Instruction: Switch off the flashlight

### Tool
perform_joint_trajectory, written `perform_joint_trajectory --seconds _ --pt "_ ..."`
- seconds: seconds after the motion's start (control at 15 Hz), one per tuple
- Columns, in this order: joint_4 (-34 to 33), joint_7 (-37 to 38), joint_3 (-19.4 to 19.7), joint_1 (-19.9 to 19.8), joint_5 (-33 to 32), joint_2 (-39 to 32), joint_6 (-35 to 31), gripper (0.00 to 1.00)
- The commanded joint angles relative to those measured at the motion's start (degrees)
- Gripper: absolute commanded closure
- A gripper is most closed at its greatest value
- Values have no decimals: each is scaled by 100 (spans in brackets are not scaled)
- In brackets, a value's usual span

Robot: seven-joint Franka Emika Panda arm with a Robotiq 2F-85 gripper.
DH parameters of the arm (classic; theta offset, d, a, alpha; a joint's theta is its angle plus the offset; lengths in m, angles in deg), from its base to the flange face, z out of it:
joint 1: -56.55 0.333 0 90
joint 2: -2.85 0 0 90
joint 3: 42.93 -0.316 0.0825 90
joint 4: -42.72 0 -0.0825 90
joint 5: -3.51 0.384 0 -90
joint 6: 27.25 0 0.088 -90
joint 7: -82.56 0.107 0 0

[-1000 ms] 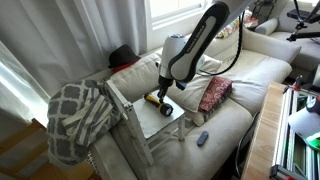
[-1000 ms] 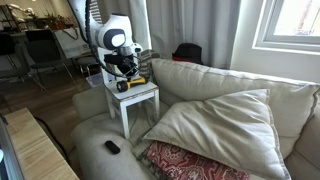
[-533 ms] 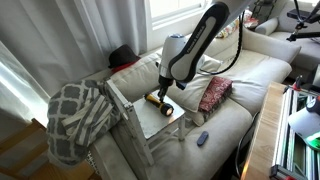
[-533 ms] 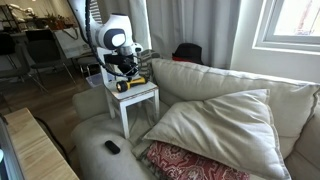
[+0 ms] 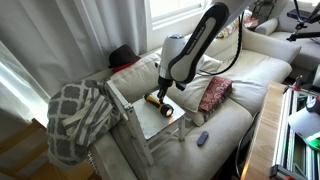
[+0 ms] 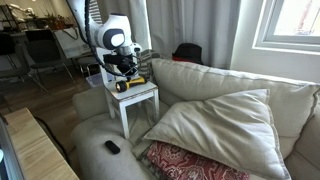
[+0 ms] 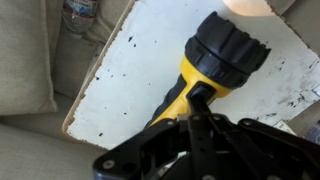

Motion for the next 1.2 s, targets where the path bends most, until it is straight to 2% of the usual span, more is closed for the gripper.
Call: perform_joint_trajectory --seconds 0.0,0.27,0.47,0.67,1.13 --pt "-178 364 400 446 -190 -287 185 100" --pt "-340 574 570 672 -271 -346 421 100" --pt "-256 556 514 596 -218 -184 368 100" --pt "-29 615 620 601 -246 76 282 100" --pt "205 673 549 552 -170 213 -25 100"
